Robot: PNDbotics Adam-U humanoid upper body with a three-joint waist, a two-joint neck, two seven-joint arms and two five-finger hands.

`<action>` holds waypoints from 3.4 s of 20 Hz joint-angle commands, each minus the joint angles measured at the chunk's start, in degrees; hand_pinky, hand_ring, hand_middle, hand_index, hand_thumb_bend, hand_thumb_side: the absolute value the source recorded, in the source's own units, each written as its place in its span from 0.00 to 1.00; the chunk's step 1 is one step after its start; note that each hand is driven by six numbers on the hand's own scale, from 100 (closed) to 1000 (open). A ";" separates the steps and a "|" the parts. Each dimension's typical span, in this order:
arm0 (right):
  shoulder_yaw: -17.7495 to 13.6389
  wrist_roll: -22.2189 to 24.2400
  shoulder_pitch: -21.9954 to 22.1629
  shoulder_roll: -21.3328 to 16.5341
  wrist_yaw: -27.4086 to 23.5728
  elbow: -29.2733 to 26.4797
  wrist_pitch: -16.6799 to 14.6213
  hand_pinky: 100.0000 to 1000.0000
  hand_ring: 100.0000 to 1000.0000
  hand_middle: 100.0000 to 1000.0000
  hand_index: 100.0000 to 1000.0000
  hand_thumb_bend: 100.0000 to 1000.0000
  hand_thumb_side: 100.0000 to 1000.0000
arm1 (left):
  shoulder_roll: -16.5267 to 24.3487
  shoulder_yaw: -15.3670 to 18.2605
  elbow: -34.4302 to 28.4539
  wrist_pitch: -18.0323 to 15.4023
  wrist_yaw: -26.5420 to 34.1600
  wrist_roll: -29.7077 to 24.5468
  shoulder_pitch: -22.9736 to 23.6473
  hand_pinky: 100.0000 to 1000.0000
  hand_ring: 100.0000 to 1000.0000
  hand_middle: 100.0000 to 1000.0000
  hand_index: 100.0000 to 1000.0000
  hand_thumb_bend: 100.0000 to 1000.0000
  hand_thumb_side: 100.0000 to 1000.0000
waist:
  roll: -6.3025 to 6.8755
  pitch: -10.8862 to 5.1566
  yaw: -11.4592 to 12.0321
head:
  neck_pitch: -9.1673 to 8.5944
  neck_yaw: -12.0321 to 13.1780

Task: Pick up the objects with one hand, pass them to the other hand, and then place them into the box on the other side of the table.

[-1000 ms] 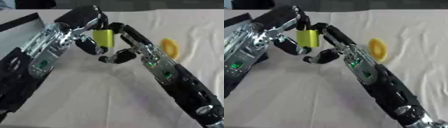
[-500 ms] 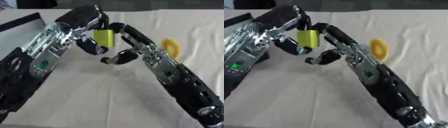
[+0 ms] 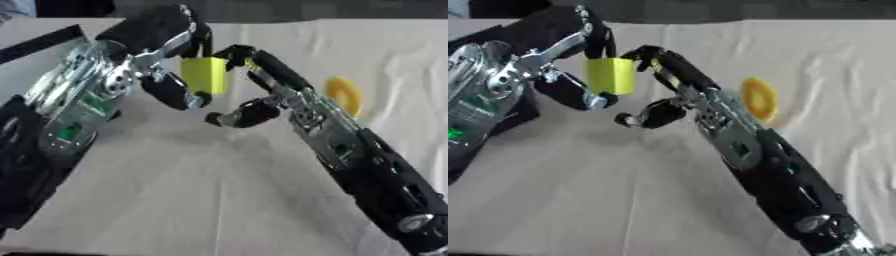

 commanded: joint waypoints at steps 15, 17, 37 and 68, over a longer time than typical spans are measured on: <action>-0.88 -1.04 -0.86 -1.92 -1.37 -1.74 1.88 0.83 0.74 0.79 0.83 0.56 0.22 | 9.62 10.78 -7.20 6.61 5.12 5.11 6.15 0.67 0.42 0.28 0.32 0.29 0.00 | 0.45 -1.14 0.67 | 0.35 1.05; -0.97 -1.16 -0.94 -2.08 -1.51 -2.05 2.00 0.83 0.74 0.79 0.83 0.56 0.22 | 10.85 12.57 -6.65 7.53 5.15 6.97 7.09 0.67 0.42 0.28 0.32 0.29 0.00 | 0.33 -1.11 0.79 | 0.35 1.41; -2.85 -3.44 -1.97 -3.44 -4.11 -6.44 3.65 0.83 0.73 0.78 0.82 0.55 0.21 | 20.16 21.69 9.70 10.62 8.74 20.23 14.37 0.68 0.46 0.34 0.38 0.32 0.00 | -1.75 -0.94 0.32 | 0.21 7.18; -5.43 -6.13 -2.85 -5.49 -8.53 -10.34 6.87 0.82 0.72 0.76 0.81 0.54 0.26 | 17.74 23.71 21.40 4.19 11.44 27.41 12.44 0.77 0.65 0.62 0.73 0.81 0.32 | -3.02 -0.96 -0.60 | 0.35 -0.87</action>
